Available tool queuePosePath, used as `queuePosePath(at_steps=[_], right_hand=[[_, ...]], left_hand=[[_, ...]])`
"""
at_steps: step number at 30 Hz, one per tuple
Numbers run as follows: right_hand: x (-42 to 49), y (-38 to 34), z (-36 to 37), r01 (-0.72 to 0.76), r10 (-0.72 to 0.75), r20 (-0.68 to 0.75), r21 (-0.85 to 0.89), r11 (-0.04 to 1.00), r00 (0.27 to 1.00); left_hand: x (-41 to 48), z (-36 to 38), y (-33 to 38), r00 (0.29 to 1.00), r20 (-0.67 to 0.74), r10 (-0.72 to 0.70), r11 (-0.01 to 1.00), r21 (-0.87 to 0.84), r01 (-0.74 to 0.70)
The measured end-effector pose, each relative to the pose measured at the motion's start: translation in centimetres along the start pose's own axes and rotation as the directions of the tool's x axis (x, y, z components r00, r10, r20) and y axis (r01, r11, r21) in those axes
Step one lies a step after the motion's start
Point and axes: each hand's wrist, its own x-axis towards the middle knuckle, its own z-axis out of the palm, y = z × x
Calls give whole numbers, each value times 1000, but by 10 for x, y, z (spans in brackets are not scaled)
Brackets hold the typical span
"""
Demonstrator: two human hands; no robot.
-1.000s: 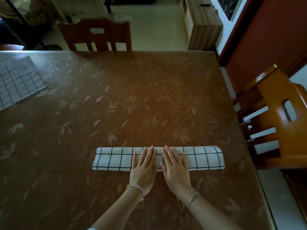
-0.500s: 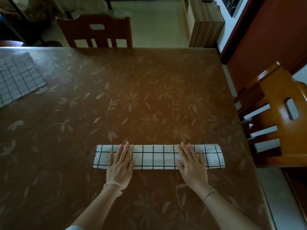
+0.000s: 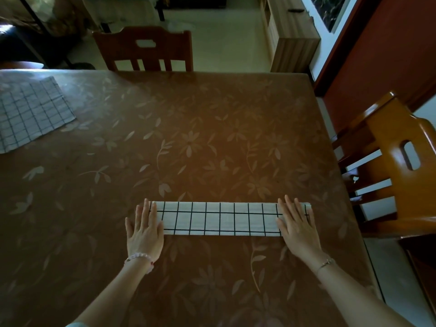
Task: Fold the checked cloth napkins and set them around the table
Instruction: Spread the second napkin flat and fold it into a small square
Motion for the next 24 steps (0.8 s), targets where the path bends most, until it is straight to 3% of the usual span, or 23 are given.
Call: queuePosePath(at_steps=[3,5,8,10,12,18,24], right_hand=[[3,-10,-7,35,-34,-24,49,998,999],[7,-15,-9,70,-69,-13,86,994,998],[13,-19,-9,98,-101,26,83,992,995],[15,-20,-11,110,-112,30,62,992,993],[17,-21,-14,119,-118,-11,51,992,993],[22,-31,-34,66,-65,33,-29,997,997],[-3,-36,-32,57,-64,111,62,996,992]], left_hand=[[-20,-12,33,986,-164,-34,976,-216,-2],[-40,-17,62,984,-159,-85,890,-455,3],[-69,-15,99,977,143,-156,602,-770,209],[-80,-14,113,913,388,-129,363,-838,407],[-82,-12,119,877,472,-89,237,-846,478],[-61,-18,117,883,450,-132,134,-875,466],[-32,-31,113,900,422,-113,163,-885,435]])
